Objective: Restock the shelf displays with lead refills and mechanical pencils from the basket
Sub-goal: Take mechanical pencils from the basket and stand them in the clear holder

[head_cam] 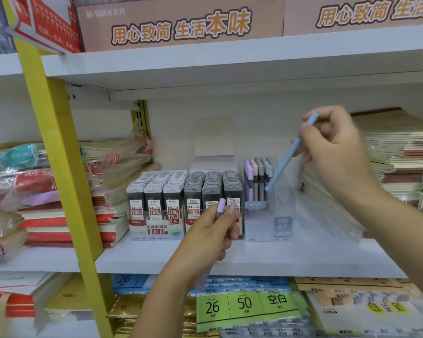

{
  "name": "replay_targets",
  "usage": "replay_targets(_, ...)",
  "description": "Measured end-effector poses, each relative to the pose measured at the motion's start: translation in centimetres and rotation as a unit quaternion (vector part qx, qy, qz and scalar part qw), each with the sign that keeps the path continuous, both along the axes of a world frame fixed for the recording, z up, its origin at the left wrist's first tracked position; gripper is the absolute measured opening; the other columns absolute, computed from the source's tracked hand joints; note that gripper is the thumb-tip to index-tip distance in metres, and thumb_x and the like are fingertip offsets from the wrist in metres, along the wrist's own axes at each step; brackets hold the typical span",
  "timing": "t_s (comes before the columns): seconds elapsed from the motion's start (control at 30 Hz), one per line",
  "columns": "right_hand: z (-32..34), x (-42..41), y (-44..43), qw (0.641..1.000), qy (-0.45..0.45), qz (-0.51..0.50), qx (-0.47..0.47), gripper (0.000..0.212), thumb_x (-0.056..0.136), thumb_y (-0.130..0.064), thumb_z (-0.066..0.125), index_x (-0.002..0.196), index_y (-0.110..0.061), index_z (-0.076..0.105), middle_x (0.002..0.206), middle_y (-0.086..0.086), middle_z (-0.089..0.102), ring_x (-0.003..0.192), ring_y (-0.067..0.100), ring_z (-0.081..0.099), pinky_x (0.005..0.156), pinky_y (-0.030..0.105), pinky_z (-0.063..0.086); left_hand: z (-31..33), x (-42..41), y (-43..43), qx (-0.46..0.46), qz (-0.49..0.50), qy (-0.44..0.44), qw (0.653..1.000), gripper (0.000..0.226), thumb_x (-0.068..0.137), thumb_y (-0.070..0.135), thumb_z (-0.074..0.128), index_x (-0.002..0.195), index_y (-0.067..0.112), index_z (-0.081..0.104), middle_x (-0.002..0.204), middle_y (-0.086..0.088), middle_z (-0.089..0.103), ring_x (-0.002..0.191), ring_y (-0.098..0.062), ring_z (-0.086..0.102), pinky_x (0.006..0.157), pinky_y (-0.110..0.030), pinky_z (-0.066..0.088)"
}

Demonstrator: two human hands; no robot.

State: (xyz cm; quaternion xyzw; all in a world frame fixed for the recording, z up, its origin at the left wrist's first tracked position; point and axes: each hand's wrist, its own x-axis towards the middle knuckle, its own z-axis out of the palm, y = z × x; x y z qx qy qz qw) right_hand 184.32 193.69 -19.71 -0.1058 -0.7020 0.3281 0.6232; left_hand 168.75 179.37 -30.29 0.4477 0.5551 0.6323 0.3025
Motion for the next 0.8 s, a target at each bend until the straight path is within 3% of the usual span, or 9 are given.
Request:
replay_targets(0.1, -0.2, 0.0, 1.9, 0.989, -0.12, -0.07, 0.056, 0.009, 0.087, -0.024, 0.056, 0.087, -0.033, 0.053, 0.08, 0.003, 0.065, 0.076, 0.026, 0.066, 0.068, 0.042, 0.054, -0.1, -0.3, 0.1, 0.003, 0.008, -0.009, 1.0, 0.026, 0.106, 0.03, 0.045, 0.11, 0.011, 0.062, 0.068, 0.003, 0.059, 0.048, -0.008, 0.032, 0.043, -0.018, 0.028)
replay_targets(0.13, -0.5, -0.1, 2.4, 0.98, -0.162, -0.095, 0.072, 0.01, 0.087, -0.022, 0.058, 0.088, -0.031, 0.054, 0.079, -0.001, 0.065, 0.076, 0.021, 0.066, 0.07, 0.042, 0.054, -0.1, -0.4, 0.2, 0.006, 0.009, -0.009, 1.0, 0.025, 0.106, 0.028, 0.044, 0.11, 0.011, 0.062, 0.069, 0.002, 0.06, 0.048, -0.008, 0.033, 0.043, -0.018, 0.029)
replay_targets(0.23, -1.6, -0.3, 3.5, 0.953, -0.243, -0.142, 0.108, 0.013, 0.089, -0.023, 0.064, 0.091, -0.032, 0.055, 0.076, -0.015, 0.063, 0.072, 0.0, 0.06, 0.063, 0.024, 0.046, -0.3, -0.4, 0.5, 0.012, 0.011, -0.002, 1.0, 0.025, 0.107, 0.029, 0.045, 0.112, 0.012, 0.062, 0.072, 0.001, 0.062, 0.05, -0.008, 0.037, 0.045, -0.018, 0.033)
replay_targets(0.33, -2.7, -0.5, 3.9, 0.934, -0.295, -0.149, 0.133, 0.007, 0.091, -0.025, 0.064, 0.095, -0.027, 0.058, 0.08, -0.018, 0.062, 0.078, 0.001, 0.06, 0.063, 0.019, 0.042, -0.4, -0.3, 0.6, 0.012, 0.012, 0.011, 1.0, 0.025, 0.107, 0.03, 0.044, 0.112, 0.015, 0.063, 0.076, 0.0, 0.064, 0.054, -0.009, 0.042, 0.049, -0.021, 0.037)
replay_targets(0.47, -3.1, -0.8, 3.9, 0.922, -0.328, -0.151, 0.14, 0.008, 0.091, -0.026, 0.063, 0.096, -0.024, 0.058, 0.09, -0.002, 0.065, 0.085, 0.016, 0.06, 0.075, 0.035, 0.049, -0.5, -0.6, 0.6, 0.017, 0.014, 0.018, 1.0, 0.024, 0.108, 0.029, 0.043, 0.11, 0.016, 0.063, 0.077, 0.0, 0.065, 0.055, -0.009, 0.043, 0.051, -0.022, 0.04)
replay_targets(0.67, -3.1, -1.2, 4.4, 0.926, -0.297, -0.165, 0.164, 0.027, 0.09, -0.026, 0.067, 0.099, -0.029, 0.042, 0.077, -0.006, 0.065, 0.073, 0.001, 0.054, 0.057, 0.019, 0.036, -0.5, -0.7, 0.4, 0.019, 0.022, 0.036, 0.999, 0.024, 0.108, 0.027, 0.043, 0.109, 0.017, 0.064, 0.08, 0.0, 0.067, 0.057, -0.009, 0.046, 0.054, -0.023, 0.042)
replay_targets(0.8, -4.0, -1.8, 4.5, 0.92, -0.298, -0.179, 0.181, 0.025, 0.088, -0.028, 0.069, 0.097, -0.031, 0.046, 0.078, -0.009, 0.062, 0.077, 0.011, 0.053, 0.06, 0.029, 0.04, -0.2, -0.5, 0.2, 0.025, 0.016, 0.032, 0.999, 0.024, 0.107, 0.027, 0.044, 0.112, 0.018, 0.065, 0.084, 0.001, 0.071, 0.058, -0.008, 0.047, 0.058, -0.024, 0.043)
